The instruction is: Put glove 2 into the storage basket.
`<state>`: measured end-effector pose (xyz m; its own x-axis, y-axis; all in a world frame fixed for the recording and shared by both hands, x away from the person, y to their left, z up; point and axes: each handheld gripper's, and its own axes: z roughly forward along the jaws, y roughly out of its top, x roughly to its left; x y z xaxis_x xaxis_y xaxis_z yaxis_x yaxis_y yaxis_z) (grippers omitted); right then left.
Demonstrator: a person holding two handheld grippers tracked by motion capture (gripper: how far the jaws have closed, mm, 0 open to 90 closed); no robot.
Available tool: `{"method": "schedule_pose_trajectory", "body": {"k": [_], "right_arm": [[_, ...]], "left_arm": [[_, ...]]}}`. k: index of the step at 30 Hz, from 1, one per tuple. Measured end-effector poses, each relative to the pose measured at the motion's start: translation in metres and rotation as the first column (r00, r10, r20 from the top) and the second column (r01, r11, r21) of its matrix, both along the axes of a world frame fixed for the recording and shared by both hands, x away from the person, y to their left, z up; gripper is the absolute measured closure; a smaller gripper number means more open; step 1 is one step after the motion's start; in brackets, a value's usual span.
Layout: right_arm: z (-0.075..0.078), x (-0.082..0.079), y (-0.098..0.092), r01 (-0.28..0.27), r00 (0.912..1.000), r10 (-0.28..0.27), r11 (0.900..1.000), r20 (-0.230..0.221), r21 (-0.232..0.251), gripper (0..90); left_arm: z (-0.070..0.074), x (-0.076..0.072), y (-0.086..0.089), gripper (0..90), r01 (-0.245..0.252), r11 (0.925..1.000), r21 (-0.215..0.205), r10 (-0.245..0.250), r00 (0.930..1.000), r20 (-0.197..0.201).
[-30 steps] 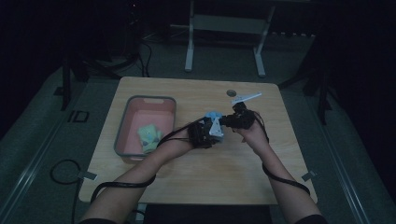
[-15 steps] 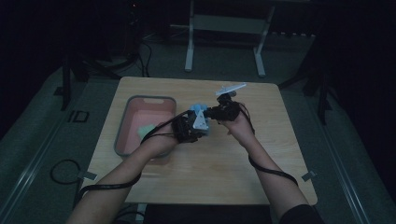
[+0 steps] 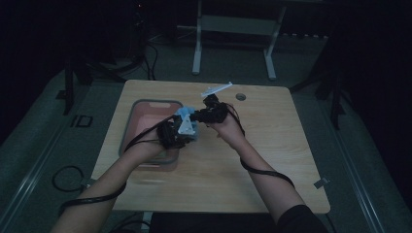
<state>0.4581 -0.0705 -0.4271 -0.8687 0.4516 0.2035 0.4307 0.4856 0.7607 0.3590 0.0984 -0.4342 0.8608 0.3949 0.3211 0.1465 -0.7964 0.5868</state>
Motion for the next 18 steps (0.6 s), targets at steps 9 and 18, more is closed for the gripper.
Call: {"method": "schedule_pose_trajectory", "body": {"k": [9, 18], "right_arm": [[-0.010, 0.001, 0.049, -0.054, 0.9984, 0.054, 0.999, -0.018, -0.006, 78.8], [-0.024, 0.003, 0.088, -0.088, 0.9949, 0.087, 0.996, -0.052, -0.015, 78.8]], "left_arm": [[-0.011, -0.006, 0.040, 75.5, -0.058, 0.9981, 0.018, 0.058, 0.9981, -0.020], [-0.027, -0.009, 0.073, 75.4, -0.102, 0.9947, 0.011, 0.102, 0.9934, -0.051]]}}
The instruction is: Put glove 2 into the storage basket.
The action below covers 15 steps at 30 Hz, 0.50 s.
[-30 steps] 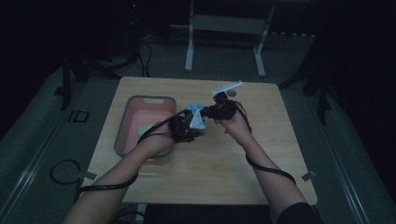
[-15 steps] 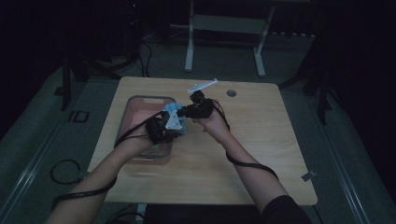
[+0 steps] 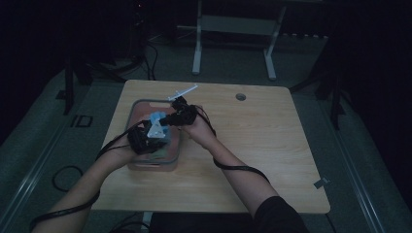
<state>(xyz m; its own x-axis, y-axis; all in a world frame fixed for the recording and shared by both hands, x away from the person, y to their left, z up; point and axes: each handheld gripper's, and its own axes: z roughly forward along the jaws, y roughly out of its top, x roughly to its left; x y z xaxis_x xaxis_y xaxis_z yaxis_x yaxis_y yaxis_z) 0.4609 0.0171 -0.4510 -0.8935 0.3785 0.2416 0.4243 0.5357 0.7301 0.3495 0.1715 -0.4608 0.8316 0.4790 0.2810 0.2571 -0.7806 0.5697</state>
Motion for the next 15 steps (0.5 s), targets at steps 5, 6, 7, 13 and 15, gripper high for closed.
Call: {"method": "schedule_pose_trajectory", "body": {"k": [5, 6, 7, 13, 15], "right_arm": [[-0.015, 0.002, 0.017, -0.015, 0.9997, 0.014, 0.999, -0.022, -0.035, 78.8], [-0.019, 0.003, 0.020, -0.016, 0.9996, 0.015, 0.999, -0.025, -0.043, 78.8], [-0.022, 0.003, 0.022, -0.015, 0.9993, 0.014, 0.999, -0.034, -0.048, 78.7], [-0.037, 0.009, 0.028, -0.011, 0.9987, 0.006, 0.996, -0.050, -0.092, 79.0], [-0.040, 0.010, 0.029, -0.010, 0.9987, 0.004, 0.994, -0.051, -0.105, 79.7]], "left_arm": [[-0.014, 0.000, 0.011, 75.3, -0.018, 0.9998, -0.005, 0.017, 0.9992, -0.037], [-0.017, 0.001, 0.013, 75.3, -0.020, 0.9998, -0.001, 0.020, 0.9989, -0.042], [-0.020, 0.002, 0.014, 75.2, -0.021, 0.9998, 0.000, 0.021, 0.9985, -0.050], [-0.034, 0.010, 0.017, 74.7, -0.024, 0.9997, 0.008, 0.025, 0.9953, -0.093], [-0.038, 0.012, 0.015, 74.5, -0.018, 0.9998, 0.010, 0.019, 0.9937, -0.110]]}}
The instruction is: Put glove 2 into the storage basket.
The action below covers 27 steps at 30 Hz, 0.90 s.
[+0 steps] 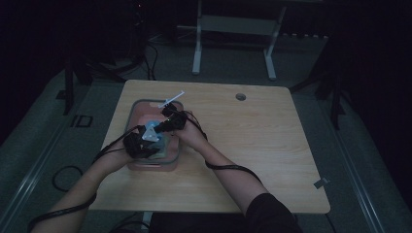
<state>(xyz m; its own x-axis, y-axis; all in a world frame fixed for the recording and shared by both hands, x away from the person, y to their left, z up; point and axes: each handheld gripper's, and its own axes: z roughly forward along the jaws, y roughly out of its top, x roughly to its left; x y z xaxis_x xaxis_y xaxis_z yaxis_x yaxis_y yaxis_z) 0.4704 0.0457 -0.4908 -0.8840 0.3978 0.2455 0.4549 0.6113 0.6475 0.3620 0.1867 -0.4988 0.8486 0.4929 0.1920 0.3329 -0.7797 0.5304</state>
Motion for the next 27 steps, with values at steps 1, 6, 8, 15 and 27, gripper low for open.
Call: {"method": "schedule_pose_trajectory", "body": {"k": [1, 6, 8, 15, 27], "right_arm": [[-0.001, 0.000, 0.000, 0.000, 1.0000, 0.000, 1.000, -0.001, -0.005, 81.1], [-0.003, 0.002, 0.002, -0.009, 0.9999, 0.009, 1.000, -0.007, -0.026, 77.5], [-0.002, 0.001, 0.001, -0.010, 0.9998, 0.009, 1.000, -0.015, -0.020, 70.6], [0.014, 0.002, -0.014, 0.003, 0.9999, -0.003, 1.000, 0.016, 0.010, 56.4], [0.037, -0.013, -0.059, -0.021, 0.9992, 0.018, 0.994, 0.035, 0.106, 27.2]], "left_arm": [[-0.001, 0.001, -0.001, 74.3, -0.002, 1.0000, 0.001, 0.002, 1.0000, -0.005], [-0.002, 0.003, -0.001, 69.3, 0.001, 1.0000, 0.000, -0.001, 0.9997, -0.025], [-0.002, 0.002, -0.001, 62.7, 0.000, 1.0000, -0.003, 0.000, 0.9996, -0.028], [0.008, 0.000, 0.004, 38.1, -0.075, 0.9958, -0.052, 0.075, 0.9971, 0.004], [0.028, 0.003, -0.009, 3.7, -0.165, 0.9693, -0.182, 0.167, 0.9860, -0.008]]}}
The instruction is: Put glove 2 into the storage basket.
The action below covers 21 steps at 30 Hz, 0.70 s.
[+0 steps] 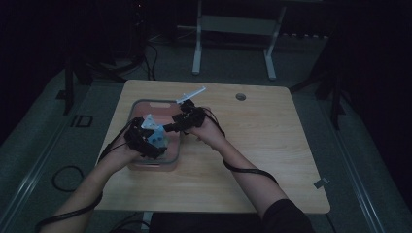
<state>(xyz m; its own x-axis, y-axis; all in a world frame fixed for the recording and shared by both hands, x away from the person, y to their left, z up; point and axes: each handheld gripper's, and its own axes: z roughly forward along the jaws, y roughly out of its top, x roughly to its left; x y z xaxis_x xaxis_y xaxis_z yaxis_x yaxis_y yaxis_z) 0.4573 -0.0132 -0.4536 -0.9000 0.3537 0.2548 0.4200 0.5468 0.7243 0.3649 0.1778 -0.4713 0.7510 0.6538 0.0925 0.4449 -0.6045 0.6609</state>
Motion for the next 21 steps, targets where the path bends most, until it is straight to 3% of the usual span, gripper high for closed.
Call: {"method": "schedule_pose_trajectory", "body": {"k": [4, 12, 15, 21], "right_arm": [[-0.003, -0.002, -0.018, -0.007, 0.9998, 0.008, 1.000, -0.019, 0.030, 19.7], [-0.004, -0.006, -0.054, 0.028, 0.9995, -0.028, 0.999, 0.017, 0.016, 19.6], [-0.004, -0.008, -0.067, 0.033, 0.9986, -0.034, 0.999, 0.041, 0.014, 19.6], [-0.006, -0.007, -0.092, 0.063, 0.9946, -0.065, 0.998, 0.080, 0.024, 18.3]], "left_arm": [[0.008, -0.004, -0.009, 2.6, 0.002, 0.9990, -0.045, 0.000, 0.9990, 0.045], [0.018, -0.010, -0.033, 2.4, 0.028, 0.9926, -0.118, -0.017, 0.9957, 0.091], [0.020, -0.011, -0.044, 2.4, 0.047, 0.9888, -0.141, -0.033, 0.9943, 0.101], [0.020, -0.010, -0.070, 2.4, 0.105, 0.9836, -0.147, -0.092, 0.9915, 0.092]]}}
